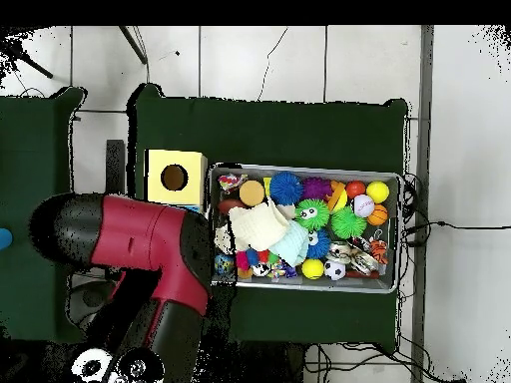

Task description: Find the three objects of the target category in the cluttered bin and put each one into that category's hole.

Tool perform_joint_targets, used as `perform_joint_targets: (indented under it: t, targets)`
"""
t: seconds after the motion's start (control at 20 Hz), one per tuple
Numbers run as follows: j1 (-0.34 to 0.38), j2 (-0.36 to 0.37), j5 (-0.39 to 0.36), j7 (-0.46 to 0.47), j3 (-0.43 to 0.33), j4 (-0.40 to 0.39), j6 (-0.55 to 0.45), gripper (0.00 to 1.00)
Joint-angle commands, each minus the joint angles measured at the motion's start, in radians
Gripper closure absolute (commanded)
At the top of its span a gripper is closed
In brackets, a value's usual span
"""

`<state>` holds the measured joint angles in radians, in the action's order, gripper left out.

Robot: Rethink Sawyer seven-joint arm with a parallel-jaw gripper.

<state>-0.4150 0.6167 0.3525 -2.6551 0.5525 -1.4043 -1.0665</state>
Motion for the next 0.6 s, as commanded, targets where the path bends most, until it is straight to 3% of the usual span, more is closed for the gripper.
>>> perform_joint_targets:
  t: [0.05, 0.3, 0.6]
  targets:
    - [0.048, -0.050, 0.031, -0.105, -0.138, -0.118, 0.094, 1.00]
    - [0.069, -0.056, 0.036, -0.081, -0.168, -0.149, 0.173, 1.00]
    - [0.072, -0.049, 0.023, -0.087, -0.170, -0.148, 0.164, 1.00]
